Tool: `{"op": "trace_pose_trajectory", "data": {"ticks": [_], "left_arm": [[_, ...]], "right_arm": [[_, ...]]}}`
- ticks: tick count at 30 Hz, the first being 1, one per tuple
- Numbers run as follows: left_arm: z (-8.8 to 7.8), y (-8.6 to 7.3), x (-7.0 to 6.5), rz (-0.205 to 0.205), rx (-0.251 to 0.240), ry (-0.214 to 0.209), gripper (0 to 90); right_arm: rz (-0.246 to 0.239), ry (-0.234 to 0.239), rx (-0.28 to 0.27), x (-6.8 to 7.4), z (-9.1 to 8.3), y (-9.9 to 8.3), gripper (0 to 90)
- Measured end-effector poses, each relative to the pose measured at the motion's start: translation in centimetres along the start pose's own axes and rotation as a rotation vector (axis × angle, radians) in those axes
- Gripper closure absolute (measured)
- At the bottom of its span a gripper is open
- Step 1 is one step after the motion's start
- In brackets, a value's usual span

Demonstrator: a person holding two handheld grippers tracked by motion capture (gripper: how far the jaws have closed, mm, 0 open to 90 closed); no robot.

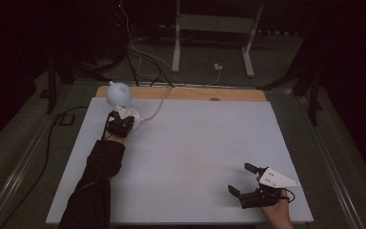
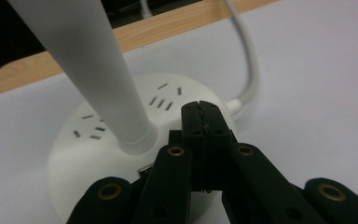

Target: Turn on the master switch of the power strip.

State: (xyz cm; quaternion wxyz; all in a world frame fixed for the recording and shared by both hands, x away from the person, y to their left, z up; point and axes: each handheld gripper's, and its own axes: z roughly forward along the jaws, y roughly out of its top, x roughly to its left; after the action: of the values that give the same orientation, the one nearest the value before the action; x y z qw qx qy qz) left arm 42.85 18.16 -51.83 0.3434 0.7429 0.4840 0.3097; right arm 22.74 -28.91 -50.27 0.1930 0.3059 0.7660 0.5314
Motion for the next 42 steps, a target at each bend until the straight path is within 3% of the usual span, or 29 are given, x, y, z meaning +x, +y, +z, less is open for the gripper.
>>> {"op": "trace_pose_trajectory", "data": {"ticks": [2, 7, 27, 39, 40, 42], "left_arm": [[0.1, 0.0, 0.0, -0.003, 0.005, 0.028, 90.0], [0.2, 0.1, -0.2, 0.007, 0.011, 0.011, 90.0], [0.4, 0.6, -0.8, 0.080, 0.061, 0.045, 90.0], [0.6, 0.6, -0.8, 0.110, 0.079, 0.030, 90.0], [0.6, 0.8, -0.9, 0.100, 0.080, 0.008, 90.0], [0.6, 0.8, -1.0, 0.114, 0.085, 0.010, 90.0]], "right_arm": [[0.000, -0.001, 0.001, 0.0, 0.0, 0.0, 0.0], [0.001, 0.001, 0.002, 0.0, 0.0, 0.0, 0.0], [0.000, 0.004, 0.007, 0.1, 0.1, 0.0, 0.0], [-0.001, 0.005, 0.009, 0.0, 0.1, 0.0, 0.0], [-0.001, 0.006, 0.009, 0.0, 0.1, 0.0, 0.0], [-0.002, 0.005, 0.008, 0.0, 0.0, 0.0, 0.0]]}}
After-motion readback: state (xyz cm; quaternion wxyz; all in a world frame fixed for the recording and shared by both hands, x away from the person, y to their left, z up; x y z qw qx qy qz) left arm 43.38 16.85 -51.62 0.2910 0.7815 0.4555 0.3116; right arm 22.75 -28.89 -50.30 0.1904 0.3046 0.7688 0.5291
